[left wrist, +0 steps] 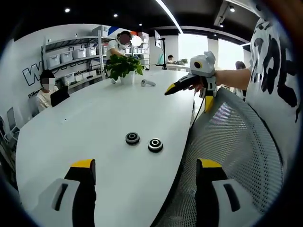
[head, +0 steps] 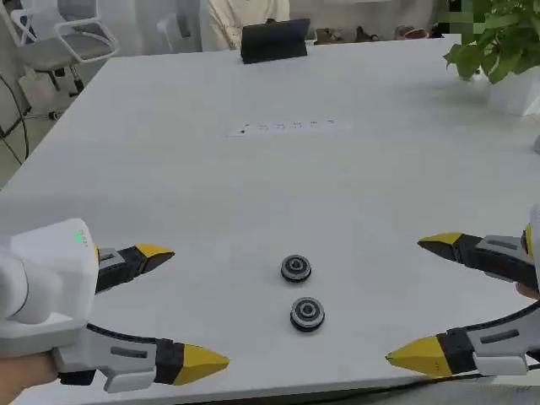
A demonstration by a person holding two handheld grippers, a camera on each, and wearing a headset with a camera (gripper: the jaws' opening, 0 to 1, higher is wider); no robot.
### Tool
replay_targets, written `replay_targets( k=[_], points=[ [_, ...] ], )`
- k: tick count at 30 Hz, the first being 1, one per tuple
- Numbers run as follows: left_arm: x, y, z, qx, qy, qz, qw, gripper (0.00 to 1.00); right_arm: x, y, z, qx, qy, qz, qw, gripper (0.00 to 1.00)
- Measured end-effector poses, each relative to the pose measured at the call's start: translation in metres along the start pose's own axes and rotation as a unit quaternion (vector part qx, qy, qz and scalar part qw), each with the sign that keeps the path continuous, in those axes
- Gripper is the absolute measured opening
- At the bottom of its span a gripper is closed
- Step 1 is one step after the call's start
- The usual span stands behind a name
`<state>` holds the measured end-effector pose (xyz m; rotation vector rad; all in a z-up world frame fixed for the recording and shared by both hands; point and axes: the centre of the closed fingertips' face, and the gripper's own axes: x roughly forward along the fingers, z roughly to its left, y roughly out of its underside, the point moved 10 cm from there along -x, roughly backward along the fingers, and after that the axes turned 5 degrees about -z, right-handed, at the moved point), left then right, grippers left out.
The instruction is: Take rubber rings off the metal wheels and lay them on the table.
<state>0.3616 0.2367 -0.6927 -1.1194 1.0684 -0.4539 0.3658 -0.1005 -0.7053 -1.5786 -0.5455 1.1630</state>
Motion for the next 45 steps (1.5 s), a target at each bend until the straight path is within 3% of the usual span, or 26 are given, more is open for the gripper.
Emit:
replay_targets(
  k=[45],
  points=[
    [-0.0031,-0.0031,-0.0026,0.002,-0.004,-0.004,1.0000,0.85,-0.0035,0.0002,-0.0001,-0.003,0.007,-0.006,1.0000,0.97]
  ],
)
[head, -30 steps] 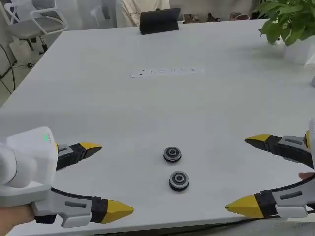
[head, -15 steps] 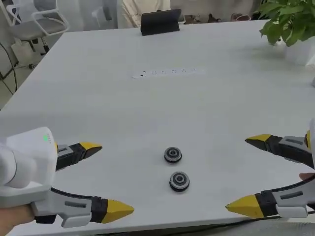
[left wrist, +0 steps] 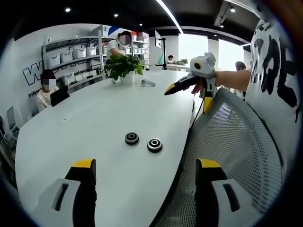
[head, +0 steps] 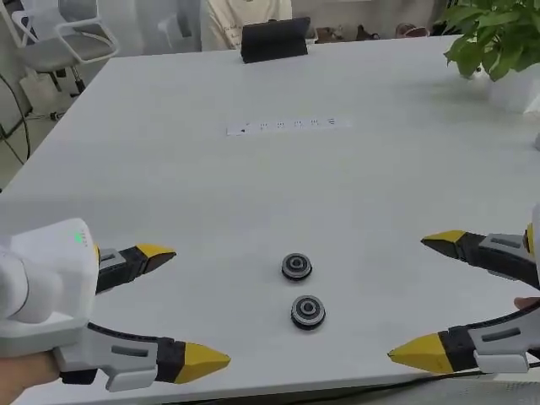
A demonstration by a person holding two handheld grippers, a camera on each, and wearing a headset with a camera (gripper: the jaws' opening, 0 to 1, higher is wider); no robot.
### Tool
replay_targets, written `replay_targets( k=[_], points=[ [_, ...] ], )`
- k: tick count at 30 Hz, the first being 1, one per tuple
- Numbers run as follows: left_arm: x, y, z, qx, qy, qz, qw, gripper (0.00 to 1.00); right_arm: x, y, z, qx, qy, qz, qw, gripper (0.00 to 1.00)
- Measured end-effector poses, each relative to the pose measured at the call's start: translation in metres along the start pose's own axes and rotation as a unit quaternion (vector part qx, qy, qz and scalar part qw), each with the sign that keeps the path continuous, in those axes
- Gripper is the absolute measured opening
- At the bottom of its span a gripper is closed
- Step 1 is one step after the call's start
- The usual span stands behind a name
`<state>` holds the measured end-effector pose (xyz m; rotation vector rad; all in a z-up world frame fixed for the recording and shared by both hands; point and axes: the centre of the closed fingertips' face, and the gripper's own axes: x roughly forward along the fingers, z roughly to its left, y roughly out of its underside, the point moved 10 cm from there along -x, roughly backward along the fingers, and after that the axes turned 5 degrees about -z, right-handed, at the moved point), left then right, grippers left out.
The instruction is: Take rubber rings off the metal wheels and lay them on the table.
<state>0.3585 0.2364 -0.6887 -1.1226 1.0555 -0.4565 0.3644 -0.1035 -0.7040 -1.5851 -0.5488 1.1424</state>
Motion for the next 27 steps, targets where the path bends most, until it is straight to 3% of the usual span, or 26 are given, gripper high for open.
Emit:
replay_targets(
  k=[27],
  points=[
    [0.0001,-0.0015,0.0018,0.004,0.002,0.003,1.0000,0.83,-0.0009,-0.0024,-0.0049,-0.005,-0.001,-0.002,1.0000,0.96]
  ],
)
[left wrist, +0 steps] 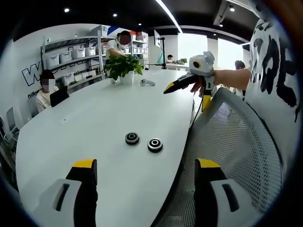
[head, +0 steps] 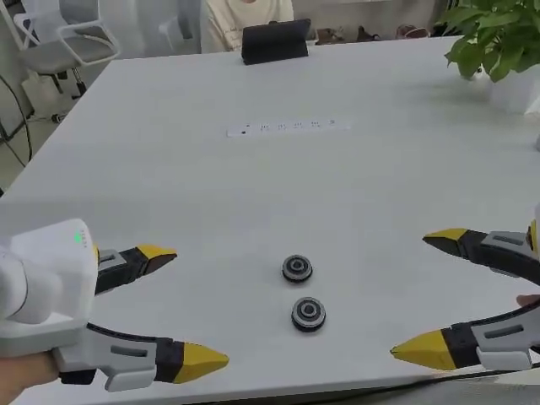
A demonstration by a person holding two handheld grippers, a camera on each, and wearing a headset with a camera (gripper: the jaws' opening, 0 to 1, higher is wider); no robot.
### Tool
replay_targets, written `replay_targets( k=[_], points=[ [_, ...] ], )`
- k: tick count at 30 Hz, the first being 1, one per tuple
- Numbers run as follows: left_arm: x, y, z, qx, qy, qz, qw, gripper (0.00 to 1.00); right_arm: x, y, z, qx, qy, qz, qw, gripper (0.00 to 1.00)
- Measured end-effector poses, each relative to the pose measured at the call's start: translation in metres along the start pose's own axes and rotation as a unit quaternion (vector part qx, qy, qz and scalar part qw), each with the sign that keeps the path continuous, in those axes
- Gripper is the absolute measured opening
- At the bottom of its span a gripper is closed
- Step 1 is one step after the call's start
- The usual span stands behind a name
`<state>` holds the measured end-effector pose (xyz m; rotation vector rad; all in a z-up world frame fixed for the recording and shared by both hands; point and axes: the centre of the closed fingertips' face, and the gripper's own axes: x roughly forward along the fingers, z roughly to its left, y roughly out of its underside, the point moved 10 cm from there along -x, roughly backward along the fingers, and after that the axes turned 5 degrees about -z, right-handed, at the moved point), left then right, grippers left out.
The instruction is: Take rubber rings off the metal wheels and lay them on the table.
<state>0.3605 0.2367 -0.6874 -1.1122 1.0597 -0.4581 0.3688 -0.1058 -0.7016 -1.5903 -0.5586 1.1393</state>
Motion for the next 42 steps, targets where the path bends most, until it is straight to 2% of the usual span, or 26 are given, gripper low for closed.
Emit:
replay_targets(
  k=[20,42],
  points=[
    [0.005,-0.005,0.007,0.009,0.005,-0.002,0.9999,0.79,0.006,-0.004,-0.008,-0.016,-0.004,0.006,0.9998,0.93],
    [0.027,-0.020,0.014,0.039,0.033,0.003,0.9987,0.74,0.014,-0.005,-0.016,-0.025,-0.013,0.012,0.9995,0.86]
  ],
)
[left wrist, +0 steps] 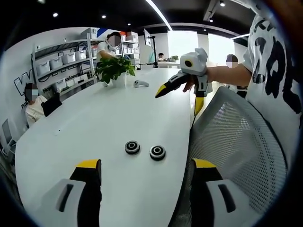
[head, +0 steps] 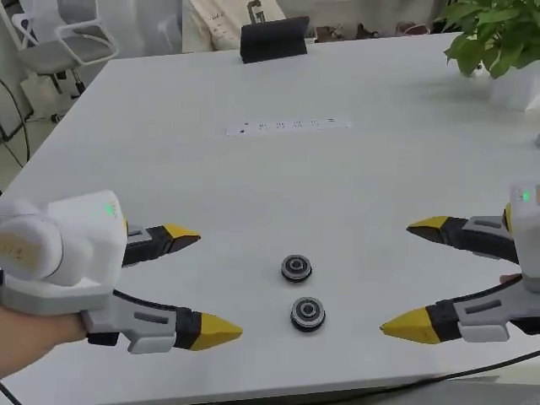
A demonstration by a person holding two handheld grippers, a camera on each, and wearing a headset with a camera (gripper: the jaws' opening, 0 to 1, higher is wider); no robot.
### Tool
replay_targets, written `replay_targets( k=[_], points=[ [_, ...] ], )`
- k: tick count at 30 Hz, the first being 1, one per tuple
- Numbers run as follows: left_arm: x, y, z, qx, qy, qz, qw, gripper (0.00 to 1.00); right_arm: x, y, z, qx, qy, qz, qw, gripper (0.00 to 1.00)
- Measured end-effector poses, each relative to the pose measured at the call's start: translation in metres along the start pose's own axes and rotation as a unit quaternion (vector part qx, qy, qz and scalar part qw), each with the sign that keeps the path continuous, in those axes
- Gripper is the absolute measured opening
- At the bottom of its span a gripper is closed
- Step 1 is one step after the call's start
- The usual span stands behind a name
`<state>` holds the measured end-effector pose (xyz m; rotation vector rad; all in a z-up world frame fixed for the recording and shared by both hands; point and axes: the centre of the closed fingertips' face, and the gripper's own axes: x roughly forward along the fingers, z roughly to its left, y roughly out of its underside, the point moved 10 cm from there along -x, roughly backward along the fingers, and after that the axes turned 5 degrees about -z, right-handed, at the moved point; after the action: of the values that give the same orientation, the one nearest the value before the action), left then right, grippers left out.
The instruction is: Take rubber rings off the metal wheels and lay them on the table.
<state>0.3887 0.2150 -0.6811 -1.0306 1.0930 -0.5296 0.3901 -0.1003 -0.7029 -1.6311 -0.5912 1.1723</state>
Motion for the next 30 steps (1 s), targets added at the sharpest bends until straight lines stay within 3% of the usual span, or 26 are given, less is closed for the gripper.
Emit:
replay_targets(
  k=[17,30],
  points=[
    [0.016,-0.006,0.007,0.007,0.020,0.000,0.9998,0.71,0.007,0.001,-0.004,-0.004,-0.009,-0.001,0.9999,0.81],
    [0.033,-0.014,0.010,0.012,0.044,-0.003,0.9990,0.68,0.022,-0.001,-0.010,-0.015,-0.028,0.006,0.9995,0.75]
  ],
)
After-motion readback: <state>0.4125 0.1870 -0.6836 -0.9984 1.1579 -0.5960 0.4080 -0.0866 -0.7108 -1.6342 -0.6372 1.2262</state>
